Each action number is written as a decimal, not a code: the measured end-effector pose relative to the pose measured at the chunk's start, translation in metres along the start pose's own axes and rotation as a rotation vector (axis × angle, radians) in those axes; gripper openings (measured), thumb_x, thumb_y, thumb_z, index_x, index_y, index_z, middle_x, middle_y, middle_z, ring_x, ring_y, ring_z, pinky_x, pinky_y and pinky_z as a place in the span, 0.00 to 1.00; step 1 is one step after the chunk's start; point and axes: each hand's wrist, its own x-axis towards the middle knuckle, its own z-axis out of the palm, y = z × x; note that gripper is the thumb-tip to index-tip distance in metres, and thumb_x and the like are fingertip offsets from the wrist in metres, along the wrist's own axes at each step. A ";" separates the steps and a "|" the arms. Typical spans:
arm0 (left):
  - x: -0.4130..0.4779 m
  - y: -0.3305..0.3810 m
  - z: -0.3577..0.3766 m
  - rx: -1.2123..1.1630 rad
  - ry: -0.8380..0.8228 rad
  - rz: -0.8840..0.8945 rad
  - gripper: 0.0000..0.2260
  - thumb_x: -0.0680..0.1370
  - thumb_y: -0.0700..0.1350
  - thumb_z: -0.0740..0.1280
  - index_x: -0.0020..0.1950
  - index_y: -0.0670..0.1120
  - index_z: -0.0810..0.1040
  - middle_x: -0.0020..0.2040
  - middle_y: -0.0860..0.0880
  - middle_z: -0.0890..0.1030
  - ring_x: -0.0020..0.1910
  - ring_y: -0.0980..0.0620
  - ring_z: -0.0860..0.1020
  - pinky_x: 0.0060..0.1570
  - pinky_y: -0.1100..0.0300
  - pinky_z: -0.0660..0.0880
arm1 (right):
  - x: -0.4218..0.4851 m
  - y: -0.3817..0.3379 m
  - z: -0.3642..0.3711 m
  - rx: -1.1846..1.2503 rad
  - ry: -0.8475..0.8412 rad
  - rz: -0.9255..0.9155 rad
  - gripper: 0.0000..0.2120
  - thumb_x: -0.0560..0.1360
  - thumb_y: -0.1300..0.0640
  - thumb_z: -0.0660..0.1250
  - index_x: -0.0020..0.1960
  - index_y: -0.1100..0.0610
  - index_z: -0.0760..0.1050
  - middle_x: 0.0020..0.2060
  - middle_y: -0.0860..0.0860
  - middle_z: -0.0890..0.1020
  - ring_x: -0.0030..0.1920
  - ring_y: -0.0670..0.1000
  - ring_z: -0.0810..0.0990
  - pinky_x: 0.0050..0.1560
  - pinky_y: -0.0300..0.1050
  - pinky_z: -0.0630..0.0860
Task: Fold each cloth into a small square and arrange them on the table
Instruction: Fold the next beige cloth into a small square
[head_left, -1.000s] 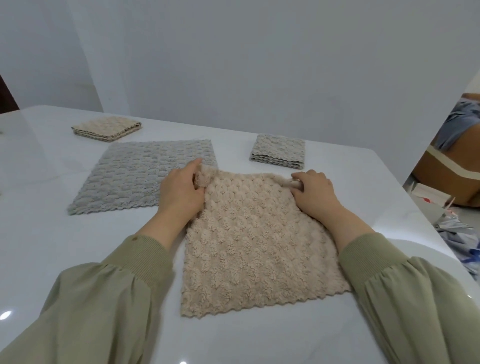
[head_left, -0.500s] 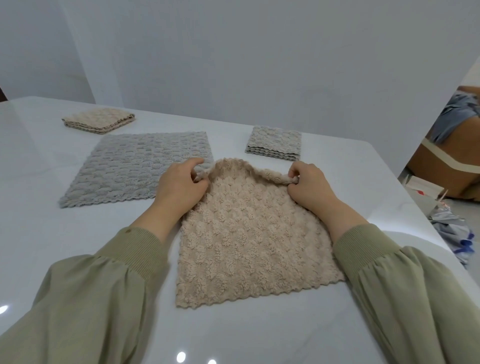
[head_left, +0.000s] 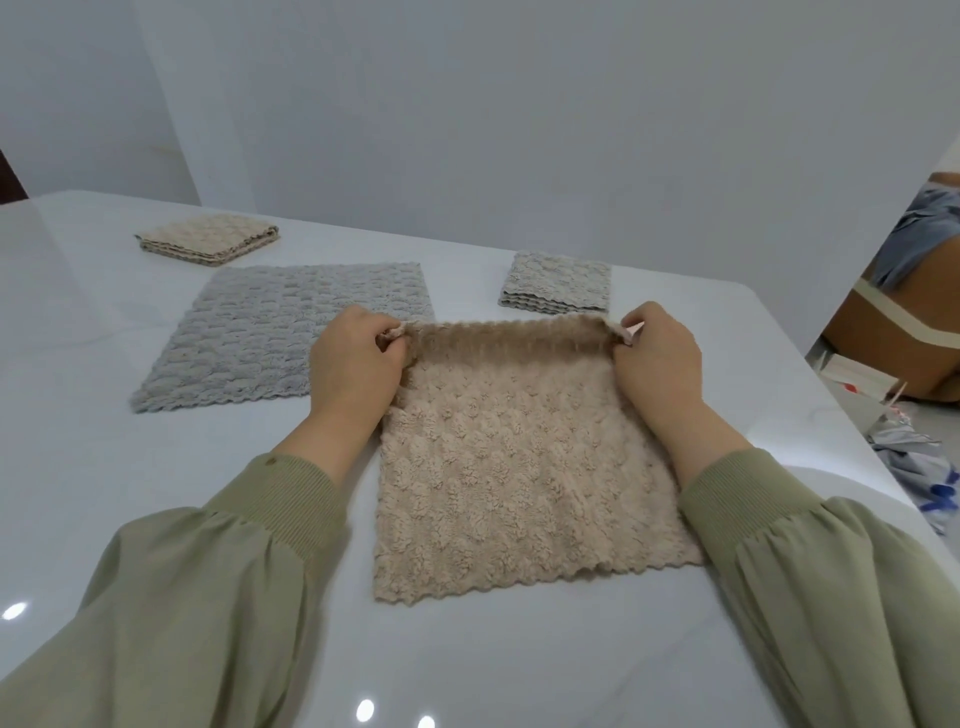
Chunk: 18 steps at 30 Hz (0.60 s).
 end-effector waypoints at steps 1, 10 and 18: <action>0.000 0.000 0.000 -0.001 0.013 -0.004 0.06 0.76 0.44 0.67 0.48 0.44 0.82 0.41 0.52 0.72 0.41 0.53 0.68 0.39 0.63 0.59 | 0.002 0.002 -0.001 0.003 -0.007 0.019 0.11 0.71 0.66 0.62 0.52 0.59 0.76 0.48 0.57 0.79 0.52 0.58 0.74 0.49 0.47 0.67; -0.006 0.006 -0.003 -0.098 0.082 -0.045 0.09 0.78 0.45 0.63 0.51 0.47 0.82 0.41 0.52 0.81 0.40 0.52 0.76 0.38 0.61 0.68 | 0.010 0.001 -0.015 0.232 0.005 0.244 0.10 0.74 0.62 0.62 0.40 0.64 0.80 0.35 0.58 0.82 0.35 0.51 0.80 0.38 0.46 0.74; -0.014 0.034 -0.009 -0.484 -0.012 -0.027 0.12 0.79 0.43 0.61 0.61 0.47 0.78 0.50 0.56 0.80 0.43 0.66 0.76 0.47 0.75 0.72 | 0.001 -0.009 -0.038 0.480 0.047 0.148 0.12 0.74 0.63 0.59 0.54 0.56 0.76 0.46 0.49 0.79 0.45 0.45 0.75 0.43 0.31 0.68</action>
